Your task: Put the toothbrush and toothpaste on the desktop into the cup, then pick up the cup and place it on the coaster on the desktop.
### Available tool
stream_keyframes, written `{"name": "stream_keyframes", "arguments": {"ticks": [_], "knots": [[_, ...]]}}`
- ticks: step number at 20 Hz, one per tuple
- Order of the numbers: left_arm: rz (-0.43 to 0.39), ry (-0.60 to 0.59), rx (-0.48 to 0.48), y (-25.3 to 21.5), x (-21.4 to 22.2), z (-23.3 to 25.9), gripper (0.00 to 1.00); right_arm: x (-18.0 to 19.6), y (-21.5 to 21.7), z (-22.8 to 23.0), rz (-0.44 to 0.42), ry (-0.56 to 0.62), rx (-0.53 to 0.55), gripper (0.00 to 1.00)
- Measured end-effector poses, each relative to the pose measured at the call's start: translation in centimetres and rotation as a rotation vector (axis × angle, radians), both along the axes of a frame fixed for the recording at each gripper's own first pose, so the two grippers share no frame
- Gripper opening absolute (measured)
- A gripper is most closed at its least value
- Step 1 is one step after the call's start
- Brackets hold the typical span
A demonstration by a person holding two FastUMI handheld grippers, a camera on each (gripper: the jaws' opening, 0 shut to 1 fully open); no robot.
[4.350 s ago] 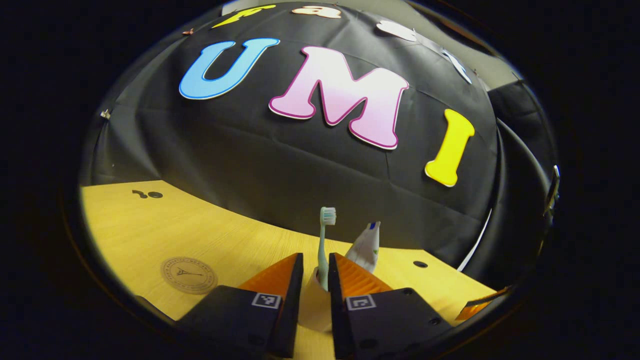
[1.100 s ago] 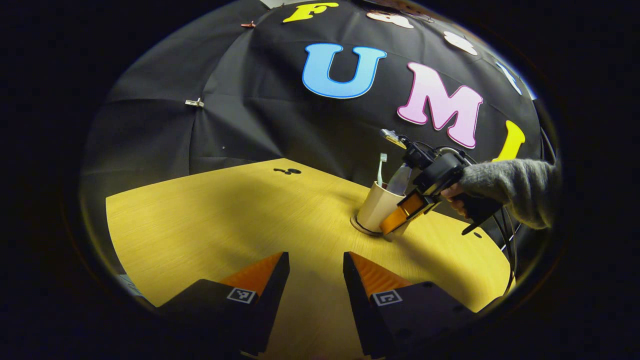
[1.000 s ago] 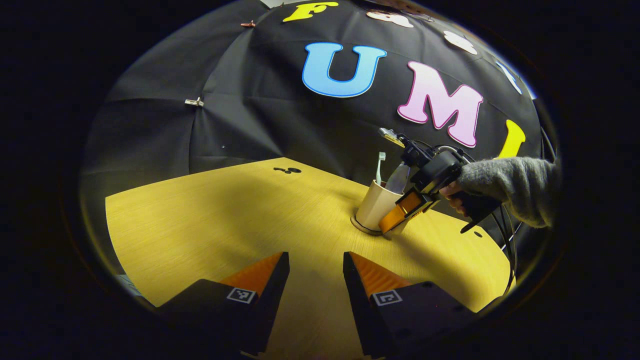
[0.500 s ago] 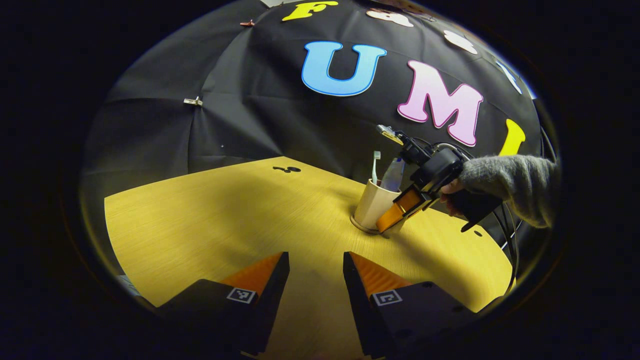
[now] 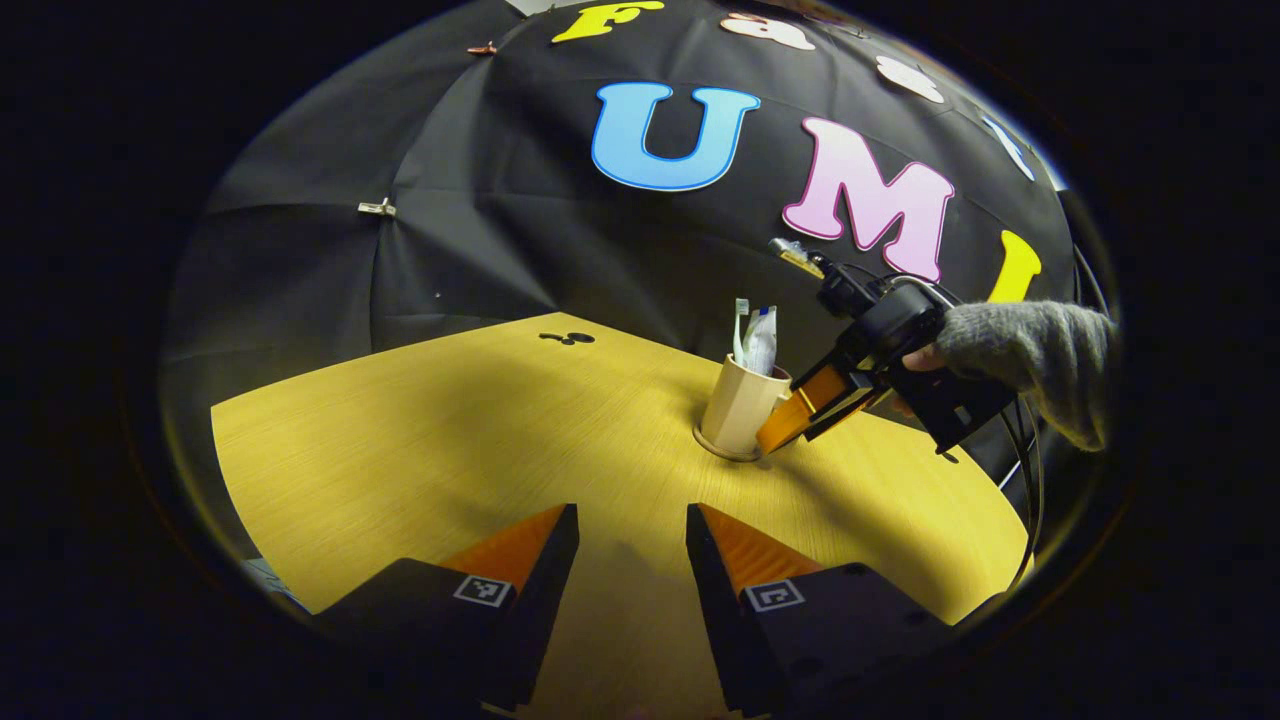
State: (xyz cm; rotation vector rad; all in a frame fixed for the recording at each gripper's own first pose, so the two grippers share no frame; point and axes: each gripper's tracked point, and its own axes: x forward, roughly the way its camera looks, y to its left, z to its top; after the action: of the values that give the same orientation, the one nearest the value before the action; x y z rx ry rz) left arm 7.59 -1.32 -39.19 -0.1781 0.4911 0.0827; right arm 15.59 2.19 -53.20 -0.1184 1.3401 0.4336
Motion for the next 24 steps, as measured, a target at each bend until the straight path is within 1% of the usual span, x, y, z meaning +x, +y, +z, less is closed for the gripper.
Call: {"name": "stream_keyframes", "arguments": {"ticks": [3,4,5,7,8,9,10,11,13,16,18,20,21,22,24], "knots": [[-0.030,-0.002,0.015,-0.4,-0.1,1.2,0.70,0.2,-0.8,3.0,-0.054,-0.089,0.041,0.98],[-0.045,-0.005,0.020,-0.6,-0.1,1.7,0.79,0.0,-1.0,4.1,-0.067,-0.126,0.047,0.98],[-0.061,-0.006,0.027,-0.8,-0.1,2.4,0.70,-0.3,-1.4,5.3,-0.080,-0.161,0.052,0.98],[-0.123,-0.017,0.038,-2.0,-0.1,5.1,0.70,-1.0,-1.9,8.6,-0.117,-0.229,0.071,0.98],[-0.148,-0.026,0.051,-2.3,-0.1,6.4,0.68,-1.5,-1.8,10.1,-0.136,-0.250,0.091,0.98],[-0.169,-0.035,0.066,-2.6,0.0,7.7,0.76,-2.0,-1.8,11.9,-0.156,-0.275,0.107,0.98],[-0.190,-0.049,0.079,-2.8,0.1,9.3,0.76,-2.4,-1.7,13.7,-0.171,-0.306,0.121,0.98],[-0.209,-0.061,0.092,-3.2,0.2,10.7,0.67,-2.9,-2.0,15.3,-0.186,-0.335,0.120,0.98],[-0.251,-0.089,0.108,-4.2,0.1,14.0,0.68,-4.2,-2.5,19.0,-0.225,-0.392,0.116,0.97],[-0.297,-0.124,0.091,-5.8,-0.4,18.7,0.71,-6.2,-3.0,24.0,-0.301,-0.445,0.127,0.98],[-0.326,-0.146,0.091,-6.4,-0.8,21.6,0.74,-7.9,-3.1,26.5,-0.342,-0.464,0.126,0.98],[-0.329,-0.187,0.135,-5.7,-1.2,24.2,0.77,-9.9,-3.4,28.9,-0.386,-0.493,0.121,0.98],[-0.325,-0.218,0.169,-5.1,-1.2,25.3,0.82,-11.2,-3.4,29.9,-0.405,-0.508,0.116,0.98],[-0.326,-0.240,0.202,-4.7,-1.3,26.2,0.81,-12.3,-3.4,30.5,-0.422,-0.517,0.098,0.98],[-0.343,-0.251,0.252,-4.4,-2.0,26.8,0.88,-14.6,-3.3,31.5,-0.432,-0.530,0.066,0.98]]}}
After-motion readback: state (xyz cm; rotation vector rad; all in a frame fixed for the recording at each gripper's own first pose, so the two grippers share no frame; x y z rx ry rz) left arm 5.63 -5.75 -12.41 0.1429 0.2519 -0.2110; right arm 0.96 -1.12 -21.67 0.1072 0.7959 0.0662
